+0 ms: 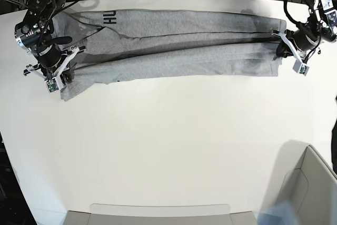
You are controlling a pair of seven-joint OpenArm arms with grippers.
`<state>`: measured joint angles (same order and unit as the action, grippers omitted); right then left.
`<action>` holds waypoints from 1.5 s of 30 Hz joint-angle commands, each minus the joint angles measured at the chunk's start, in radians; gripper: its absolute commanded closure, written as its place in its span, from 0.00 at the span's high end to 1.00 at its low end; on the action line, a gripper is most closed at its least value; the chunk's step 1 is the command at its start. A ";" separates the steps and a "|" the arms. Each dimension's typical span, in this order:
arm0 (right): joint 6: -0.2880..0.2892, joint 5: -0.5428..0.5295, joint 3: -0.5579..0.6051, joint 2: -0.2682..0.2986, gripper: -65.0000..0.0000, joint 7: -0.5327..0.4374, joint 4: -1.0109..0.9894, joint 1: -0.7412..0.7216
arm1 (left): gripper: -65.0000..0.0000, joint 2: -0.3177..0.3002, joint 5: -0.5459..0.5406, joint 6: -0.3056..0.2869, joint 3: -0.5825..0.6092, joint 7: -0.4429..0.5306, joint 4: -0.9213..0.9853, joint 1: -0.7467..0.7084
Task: Fold the T-shirt properly
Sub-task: 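Lift the hem and fold it over toward the folded shoulder edge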
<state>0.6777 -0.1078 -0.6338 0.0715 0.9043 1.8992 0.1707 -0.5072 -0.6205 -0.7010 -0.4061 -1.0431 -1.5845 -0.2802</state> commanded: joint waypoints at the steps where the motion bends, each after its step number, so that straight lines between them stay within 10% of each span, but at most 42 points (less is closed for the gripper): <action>1: 0.004 0.001 -0.005 0.009 0.00 -0.015 0.018 0.013 | 0.00 -0.023 0.001 0.003 -0.010 0.011 -0.015 0.003; 45: 0.010 0.004 -0.079 -0.075 0.00 -0.024 0.001 0.220 | 0.00 -0.008 0.001 0.003 -0.014 0.020 -0.057 -0.100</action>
<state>0.6846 -0.1001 -0.7078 -0.0120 0.8940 1.8786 0.3916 -0.4961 -0.6170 -0.7002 -0.4061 -1.0309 -1.6276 -0.3817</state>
